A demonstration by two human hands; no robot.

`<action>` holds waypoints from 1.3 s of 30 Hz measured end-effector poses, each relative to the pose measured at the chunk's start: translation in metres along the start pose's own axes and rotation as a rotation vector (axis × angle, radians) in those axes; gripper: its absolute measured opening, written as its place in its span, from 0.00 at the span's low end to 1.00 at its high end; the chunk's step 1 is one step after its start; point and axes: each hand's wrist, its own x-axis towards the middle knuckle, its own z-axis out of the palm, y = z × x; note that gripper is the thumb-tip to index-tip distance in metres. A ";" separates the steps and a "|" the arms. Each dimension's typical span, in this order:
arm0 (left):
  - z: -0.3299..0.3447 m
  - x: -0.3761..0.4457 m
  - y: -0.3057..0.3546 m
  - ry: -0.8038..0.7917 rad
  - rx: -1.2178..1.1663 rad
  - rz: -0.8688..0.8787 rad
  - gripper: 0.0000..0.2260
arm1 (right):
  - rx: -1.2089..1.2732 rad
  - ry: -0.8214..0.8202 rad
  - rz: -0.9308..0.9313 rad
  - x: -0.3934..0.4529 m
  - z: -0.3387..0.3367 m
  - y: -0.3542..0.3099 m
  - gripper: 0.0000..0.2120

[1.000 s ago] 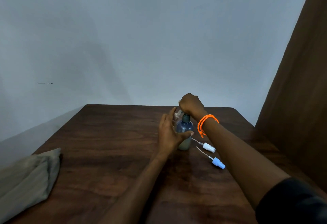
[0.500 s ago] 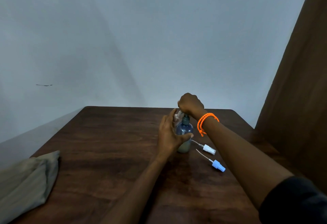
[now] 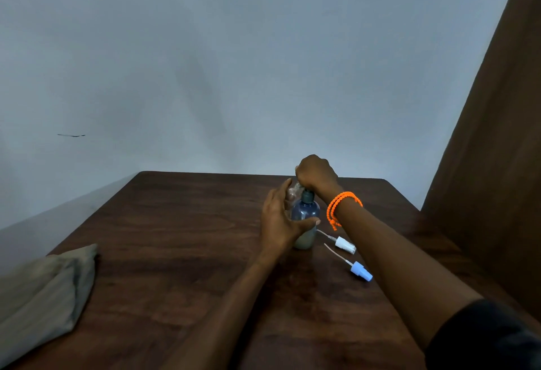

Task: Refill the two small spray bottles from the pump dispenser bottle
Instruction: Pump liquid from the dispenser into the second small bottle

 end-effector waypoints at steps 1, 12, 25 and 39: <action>0.000 0.000 0.001 -0.004 0.003 0.002 0.47 | -0.002 0.004 -0.002 -0.001 -0.001 0.000 0.08; 0.001 0.001 0.000 0.002 -0.027 -0.024 0.47 | -0.032 -0.013 -0.009 0.001 -0.001 -0.002 0.08; 0.001 0.002 -0.002 -0.006 -0.048 -0.001 0.47 | -0.035 0.019 -0.020 0.001 -0.008 -0.002 0.07; 0.002 0.001 -0.001 0.050 -0.050 -0.006 0.37 | -0.036 0.021 -0.031 0.001 -0.002 -0.002 0.07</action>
